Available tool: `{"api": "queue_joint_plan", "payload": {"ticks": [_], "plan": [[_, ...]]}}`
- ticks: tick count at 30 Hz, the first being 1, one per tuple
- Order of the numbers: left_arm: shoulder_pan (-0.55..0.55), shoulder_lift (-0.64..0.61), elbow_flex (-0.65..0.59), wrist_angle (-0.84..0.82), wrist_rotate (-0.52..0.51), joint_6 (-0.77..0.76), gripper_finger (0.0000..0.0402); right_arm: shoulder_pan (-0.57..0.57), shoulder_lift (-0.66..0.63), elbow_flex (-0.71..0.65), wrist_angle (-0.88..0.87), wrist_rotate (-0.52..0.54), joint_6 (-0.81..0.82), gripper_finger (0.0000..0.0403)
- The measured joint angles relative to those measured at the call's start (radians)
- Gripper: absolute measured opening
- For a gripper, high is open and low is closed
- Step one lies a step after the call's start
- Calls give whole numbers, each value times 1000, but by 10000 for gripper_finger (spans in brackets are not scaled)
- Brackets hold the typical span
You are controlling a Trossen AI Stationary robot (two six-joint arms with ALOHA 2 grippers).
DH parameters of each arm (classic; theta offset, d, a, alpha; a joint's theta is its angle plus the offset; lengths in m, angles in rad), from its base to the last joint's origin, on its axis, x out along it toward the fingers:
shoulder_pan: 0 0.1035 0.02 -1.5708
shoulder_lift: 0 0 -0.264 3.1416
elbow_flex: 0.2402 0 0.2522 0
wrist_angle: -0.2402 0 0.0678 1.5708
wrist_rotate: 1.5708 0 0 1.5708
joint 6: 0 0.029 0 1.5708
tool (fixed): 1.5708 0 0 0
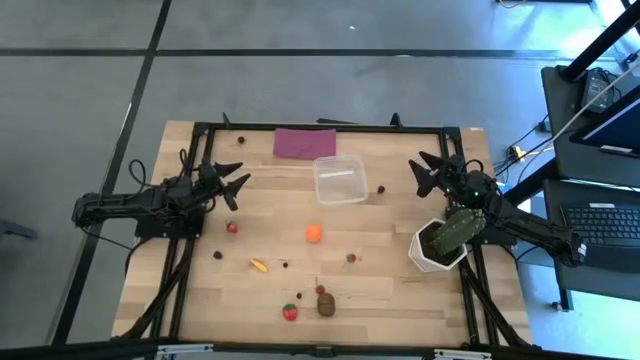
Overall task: Pick and placing Produce into tupperware
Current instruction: Put the right blackberry into the transparent bin
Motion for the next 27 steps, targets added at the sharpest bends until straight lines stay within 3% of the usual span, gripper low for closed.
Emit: {"api": "queue_joint_plan", "payload": {"ticks": [6, 12, 15, 21, 27], "plan": [[0, 0, 0, 0, 1, 0, 209, 0, 0, 0, -6, 1, -72, 326], [0, 0, 0, 0, 1, -2, 207, -7, 0, 11, -19, 29, 18, 327], [0, 0, 0, 0, 1, -3, 206, -12, 0, 50, -43, 52, -12, 327], [0, 0, 0, 1, 1, -2, 206, -17, 36, 237, -166, 106, -56, 327], [0, 0, 0, 1, 1, -2, 206, -17, 203, 567, -305, 67, -171, 327]]}}
